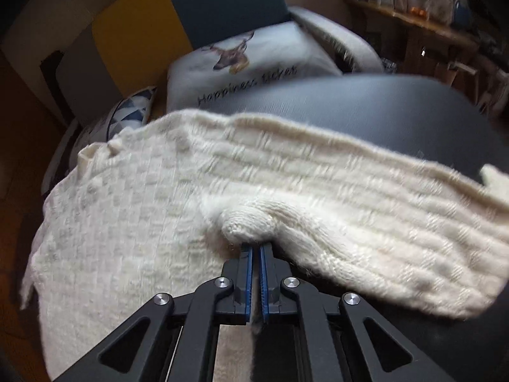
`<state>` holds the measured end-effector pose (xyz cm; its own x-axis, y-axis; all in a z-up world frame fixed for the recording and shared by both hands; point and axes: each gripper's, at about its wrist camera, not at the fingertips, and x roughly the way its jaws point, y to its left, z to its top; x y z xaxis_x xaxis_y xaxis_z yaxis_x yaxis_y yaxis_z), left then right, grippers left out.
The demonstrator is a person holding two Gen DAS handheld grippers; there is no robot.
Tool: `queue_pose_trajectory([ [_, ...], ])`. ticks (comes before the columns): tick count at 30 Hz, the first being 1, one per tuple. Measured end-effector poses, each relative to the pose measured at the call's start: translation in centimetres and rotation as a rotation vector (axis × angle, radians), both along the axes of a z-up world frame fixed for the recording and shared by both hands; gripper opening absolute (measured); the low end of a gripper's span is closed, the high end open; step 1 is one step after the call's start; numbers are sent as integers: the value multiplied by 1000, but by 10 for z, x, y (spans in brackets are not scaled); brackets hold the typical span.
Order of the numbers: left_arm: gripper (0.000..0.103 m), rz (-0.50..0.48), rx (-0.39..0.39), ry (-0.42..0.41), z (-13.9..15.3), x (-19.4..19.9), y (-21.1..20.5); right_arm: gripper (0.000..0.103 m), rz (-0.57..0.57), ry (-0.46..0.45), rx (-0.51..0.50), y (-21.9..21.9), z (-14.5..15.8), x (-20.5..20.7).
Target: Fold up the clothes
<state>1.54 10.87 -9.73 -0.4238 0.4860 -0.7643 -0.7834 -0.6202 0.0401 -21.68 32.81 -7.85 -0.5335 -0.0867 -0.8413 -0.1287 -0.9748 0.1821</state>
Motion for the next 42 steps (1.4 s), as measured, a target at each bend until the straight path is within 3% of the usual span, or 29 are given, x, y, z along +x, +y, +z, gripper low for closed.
queue_pose_trajectory([
  [3, 14, 1, 2, 11, -2, 2, -1, 0, -14, -1, 81, 6, 0, -8],
  [7, 15, 14, 10, 6, 1, 0, -3, 1, 3, 26, 3, 1, 6, 4],
  [10, 18, 50, 18, -4, 6, -5, -7, 2, 89, 103, 24, -30, 24, 23],
  [15, 18, 290, -76, 101, 20, -43, -47, 2, 236, 89, 158, -79, 17, 37],
  [20, 18, 571, -213, 138, 14, -100, -118, 2, 211, -25, 244, -80, -17, 31],
  [23, 19, 679, -265, 117, 3, -114, -166, 2, 169, -37, 225, -64, -26, 34],
  [25, 22, 675, -256, 125, 2, -113, -178, 1, 144, -38, 220, -57, -29, 35],
  [29, 23, 622, -398, 240, -8, -107, -165, 3, 120, -51, 201, -55, -26, 36],
  [31, 22, 603, -413, 254, -9, -109, -162, 9, 152, -30, 155, -58, -18, 44],
  [34, 18, 593, -339, 208, 2, -108, -162, 44, 146, 53, 124, -50, 4, 73],
  [37, 18, 590, -227, 160, 15, -104, -153, 44, 54, 105, 117, -7, 24, 95],
  [42, 19, 520, -230, 170, 11, -100, -109, 44, -179, 104, 102, 112, 43, 109],
])
